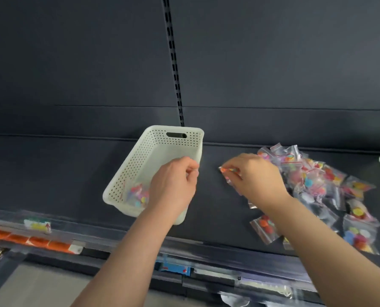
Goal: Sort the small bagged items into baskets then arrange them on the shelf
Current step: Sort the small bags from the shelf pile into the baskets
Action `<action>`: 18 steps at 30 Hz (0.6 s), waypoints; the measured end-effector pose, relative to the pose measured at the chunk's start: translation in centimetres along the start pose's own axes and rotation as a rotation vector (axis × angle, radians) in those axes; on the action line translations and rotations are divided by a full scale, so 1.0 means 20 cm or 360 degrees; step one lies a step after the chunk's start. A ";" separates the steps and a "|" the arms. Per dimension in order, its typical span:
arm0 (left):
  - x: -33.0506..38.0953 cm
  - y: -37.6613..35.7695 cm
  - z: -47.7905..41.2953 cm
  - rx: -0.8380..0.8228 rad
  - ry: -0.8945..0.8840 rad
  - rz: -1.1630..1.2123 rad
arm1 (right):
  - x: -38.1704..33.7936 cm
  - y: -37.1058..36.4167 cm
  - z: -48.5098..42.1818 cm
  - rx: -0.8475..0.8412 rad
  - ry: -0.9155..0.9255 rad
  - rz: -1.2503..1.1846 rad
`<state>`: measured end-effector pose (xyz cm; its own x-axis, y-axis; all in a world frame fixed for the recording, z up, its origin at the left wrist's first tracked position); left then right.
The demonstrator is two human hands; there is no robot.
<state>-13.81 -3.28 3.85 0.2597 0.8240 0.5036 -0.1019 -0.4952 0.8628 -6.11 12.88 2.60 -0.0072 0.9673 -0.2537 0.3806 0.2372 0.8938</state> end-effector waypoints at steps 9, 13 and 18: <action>0.51 -0.42 0.06 -0.0491 -0.0638 -0.0103 | 0.42 0.27 0.55 0.0123 -0.0764 0.0342; 0.59 -0.52 0.08 -0.0538 -0.0711 -0.0134 | 0.52 0.33 0.73 0.0139 -0.1036 0.0429; 0.65 -0.58 0.03 -0.0444 -0.0708 -0.0162 | 0.53 0.30 0.73 0.0118 -0.1064 0.0402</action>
<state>-8.60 13.02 0.35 0.6574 0.6377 0.4014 -0.2908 -0.2766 0.9159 9.68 23.30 -0.16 0.6485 0.7238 -0.2359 0.3578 -0.0163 0.9336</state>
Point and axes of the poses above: each hand's wrist, its own z-axis away from the middle knuckle, its own y-axis out of the back of the hand, x = y × z, the point moved 6 cm from there along -z, towards the middle knuckle, and after that the axes turned 13 degrees about y, right-handed, at the moved point
